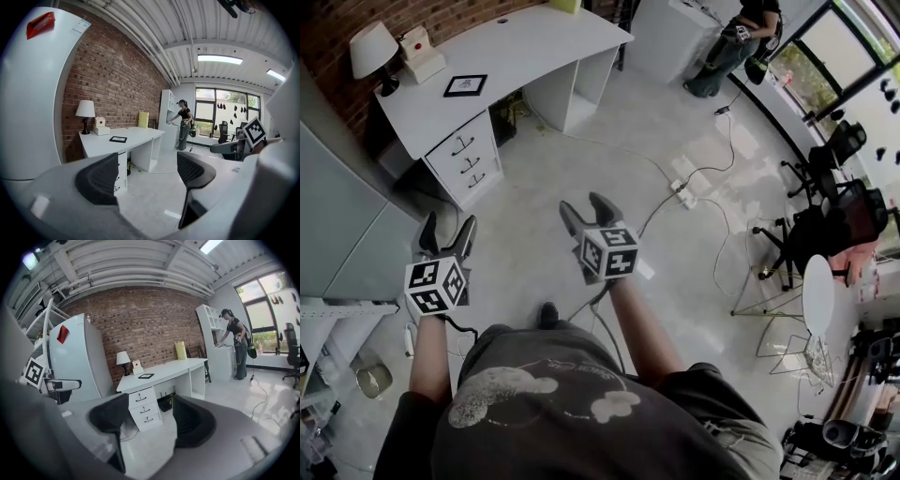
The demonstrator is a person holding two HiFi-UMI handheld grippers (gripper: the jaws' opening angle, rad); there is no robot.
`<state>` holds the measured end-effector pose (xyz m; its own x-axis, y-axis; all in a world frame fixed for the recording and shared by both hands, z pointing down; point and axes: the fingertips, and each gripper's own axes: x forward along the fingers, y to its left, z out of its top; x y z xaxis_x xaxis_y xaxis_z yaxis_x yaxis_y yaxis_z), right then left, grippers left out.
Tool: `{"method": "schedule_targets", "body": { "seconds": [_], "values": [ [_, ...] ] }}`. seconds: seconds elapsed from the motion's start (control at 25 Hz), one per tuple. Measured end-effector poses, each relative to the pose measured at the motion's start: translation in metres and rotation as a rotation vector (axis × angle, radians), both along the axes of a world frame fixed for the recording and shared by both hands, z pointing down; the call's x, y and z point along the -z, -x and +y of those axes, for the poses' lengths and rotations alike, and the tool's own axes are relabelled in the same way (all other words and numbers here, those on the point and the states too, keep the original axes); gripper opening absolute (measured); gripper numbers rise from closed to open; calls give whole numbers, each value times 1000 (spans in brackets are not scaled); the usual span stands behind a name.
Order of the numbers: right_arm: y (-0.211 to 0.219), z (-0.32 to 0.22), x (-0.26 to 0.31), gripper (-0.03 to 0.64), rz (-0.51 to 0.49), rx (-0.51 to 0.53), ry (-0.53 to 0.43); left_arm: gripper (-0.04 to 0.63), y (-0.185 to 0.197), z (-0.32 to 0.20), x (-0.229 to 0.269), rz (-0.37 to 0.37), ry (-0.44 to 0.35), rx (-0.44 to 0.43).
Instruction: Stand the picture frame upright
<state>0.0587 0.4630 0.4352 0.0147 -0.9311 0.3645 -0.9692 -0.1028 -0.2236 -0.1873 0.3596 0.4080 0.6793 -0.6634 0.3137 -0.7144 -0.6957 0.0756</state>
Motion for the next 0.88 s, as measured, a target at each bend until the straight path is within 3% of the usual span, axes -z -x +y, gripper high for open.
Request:
{"method": "schedule_targets", "body": {
  "seconds": [0.48, 0.88],
  "values": [
    [-19, -62, -20, 298, -8, 64, 41, 382, -14, -48, -17, -15, 42, 52],
    [-50, -173, -31, 298, 34, 49, 101, 382, -40, -184, -35, 11, 77, 50]
  ]
}}
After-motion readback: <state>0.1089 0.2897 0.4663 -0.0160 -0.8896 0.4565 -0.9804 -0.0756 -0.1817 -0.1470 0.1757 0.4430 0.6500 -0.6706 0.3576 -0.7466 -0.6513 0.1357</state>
